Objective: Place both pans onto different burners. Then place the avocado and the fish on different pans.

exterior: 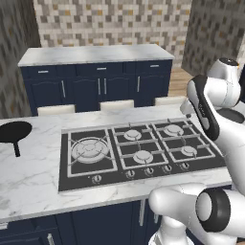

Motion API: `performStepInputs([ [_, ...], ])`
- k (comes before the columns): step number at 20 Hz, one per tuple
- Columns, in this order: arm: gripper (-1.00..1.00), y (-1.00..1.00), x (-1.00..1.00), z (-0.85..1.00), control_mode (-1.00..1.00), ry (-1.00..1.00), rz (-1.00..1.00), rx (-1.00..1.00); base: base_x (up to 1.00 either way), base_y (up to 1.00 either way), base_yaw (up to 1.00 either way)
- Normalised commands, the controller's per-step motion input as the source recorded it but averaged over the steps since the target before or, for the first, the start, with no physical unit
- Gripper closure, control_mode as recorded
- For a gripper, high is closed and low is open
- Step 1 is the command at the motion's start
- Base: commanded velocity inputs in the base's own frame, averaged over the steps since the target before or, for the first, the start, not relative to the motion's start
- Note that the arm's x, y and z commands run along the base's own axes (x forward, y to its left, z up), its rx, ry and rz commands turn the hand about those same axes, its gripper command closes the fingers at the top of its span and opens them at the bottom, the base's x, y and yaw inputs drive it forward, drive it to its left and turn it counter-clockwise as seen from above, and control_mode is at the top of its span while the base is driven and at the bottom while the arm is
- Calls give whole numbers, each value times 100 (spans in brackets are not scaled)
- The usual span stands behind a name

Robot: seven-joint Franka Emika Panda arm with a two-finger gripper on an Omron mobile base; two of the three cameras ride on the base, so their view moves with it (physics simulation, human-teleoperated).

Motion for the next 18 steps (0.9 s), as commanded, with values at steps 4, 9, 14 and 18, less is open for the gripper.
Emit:
performStepInputs([
  [4, -100, -58, 1, -7, -100, 0, 0, -5, 0, 0, 0],
  [9, -100, -58, 16, -7, -100, 0, 0, -2, 0, 0, 0],
  [14, -100, -52, 21, -13, -100, 0, -1, -7, 0, 0, 0],
  [18, -100, -40, 13, -28, -100, 0, -7, -14, 0, 0, 0],
])
